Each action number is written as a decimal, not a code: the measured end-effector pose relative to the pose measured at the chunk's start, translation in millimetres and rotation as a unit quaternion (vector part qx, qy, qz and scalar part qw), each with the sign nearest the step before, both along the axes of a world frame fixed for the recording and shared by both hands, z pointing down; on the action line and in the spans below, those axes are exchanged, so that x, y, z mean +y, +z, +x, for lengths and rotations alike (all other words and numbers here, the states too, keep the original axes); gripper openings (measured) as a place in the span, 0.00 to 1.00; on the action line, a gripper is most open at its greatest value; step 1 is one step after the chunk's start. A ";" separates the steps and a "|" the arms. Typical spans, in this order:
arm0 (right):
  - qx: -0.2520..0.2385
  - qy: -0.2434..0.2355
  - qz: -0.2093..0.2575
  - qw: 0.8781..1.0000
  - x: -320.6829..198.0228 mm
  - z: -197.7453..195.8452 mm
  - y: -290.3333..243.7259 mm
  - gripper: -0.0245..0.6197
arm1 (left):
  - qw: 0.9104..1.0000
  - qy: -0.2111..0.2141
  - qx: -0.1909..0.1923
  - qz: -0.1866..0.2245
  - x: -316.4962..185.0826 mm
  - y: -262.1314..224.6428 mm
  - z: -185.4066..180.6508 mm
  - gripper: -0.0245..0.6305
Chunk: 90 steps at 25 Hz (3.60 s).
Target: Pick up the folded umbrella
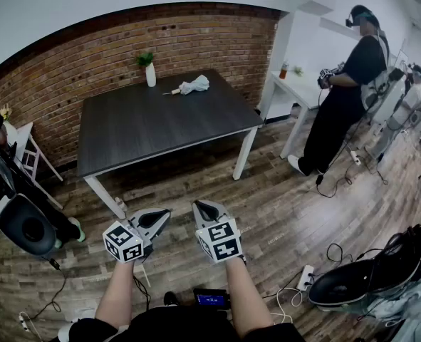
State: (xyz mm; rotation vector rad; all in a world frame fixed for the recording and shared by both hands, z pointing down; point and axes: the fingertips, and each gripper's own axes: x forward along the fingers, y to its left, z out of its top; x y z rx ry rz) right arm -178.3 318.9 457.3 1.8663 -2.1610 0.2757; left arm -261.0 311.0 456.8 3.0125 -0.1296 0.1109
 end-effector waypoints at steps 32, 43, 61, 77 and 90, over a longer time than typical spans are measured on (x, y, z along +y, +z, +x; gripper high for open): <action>-0.055 0.006 0.025 0.998 21.8 1.1 -4.2 0.05 | 1.000 0.003 -0.001 0.003 8.9 1.6 -3.6 0.04; -0.059 0.003 0.026 0.998 26.6 9.4 -5.5 0.05 | 1.000 0.002 0.002 -0.003 15.2 1.6 5.6 0.04; -0.059 -0.011 0.016 0.998 43.0 58.0 9.8 0.05 | 1.000 -0.017 -0.002 -0.012 30.1 8.9 46.7 0.04; -0.072 0.013 -0.003 0.997 -13.9 105.9 38.8 0.05 | 0.999 -0.028 -0.013 -0.041 -46.8 44.6 72.4 0.04; -0.060 0.048 -0.013 0.997 -132.9 124.4 29.5 0.05 | 0.999 0.003 0.004 -0.046 -173.4 35.3 89.9 0.04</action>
